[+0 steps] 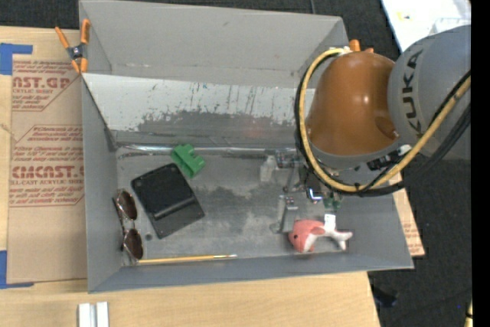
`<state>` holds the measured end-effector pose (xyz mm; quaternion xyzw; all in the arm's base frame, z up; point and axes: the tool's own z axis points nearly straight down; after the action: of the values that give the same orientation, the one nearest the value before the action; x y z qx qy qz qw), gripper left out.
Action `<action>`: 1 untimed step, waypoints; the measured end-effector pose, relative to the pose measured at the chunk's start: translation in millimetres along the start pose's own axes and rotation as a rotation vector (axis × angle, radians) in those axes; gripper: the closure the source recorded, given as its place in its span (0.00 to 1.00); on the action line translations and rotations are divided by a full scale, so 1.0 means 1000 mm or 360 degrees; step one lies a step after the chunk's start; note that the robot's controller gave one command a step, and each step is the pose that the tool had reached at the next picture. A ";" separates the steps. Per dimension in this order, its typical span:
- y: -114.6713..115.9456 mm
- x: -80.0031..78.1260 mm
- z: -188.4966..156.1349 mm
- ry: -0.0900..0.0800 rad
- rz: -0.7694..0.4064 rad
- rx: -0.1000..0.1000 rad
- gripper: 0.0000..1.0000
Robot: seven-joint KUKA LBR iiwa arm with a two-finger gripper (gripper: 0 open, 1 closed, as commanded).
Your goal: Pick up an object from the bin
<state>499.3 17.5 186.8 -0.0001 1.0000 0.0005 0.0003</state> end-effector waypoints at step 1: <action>0.000 0.000 0.000 0.0000 0.0000 0.0000 0.00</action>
Offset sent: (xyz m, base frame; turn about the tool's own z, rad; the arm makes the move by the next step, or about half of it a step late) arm -0.0065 -0.0559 -0.0163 -0.0990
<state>499.3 17.5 186.8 -0.0002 1.0000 0.0005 0.0003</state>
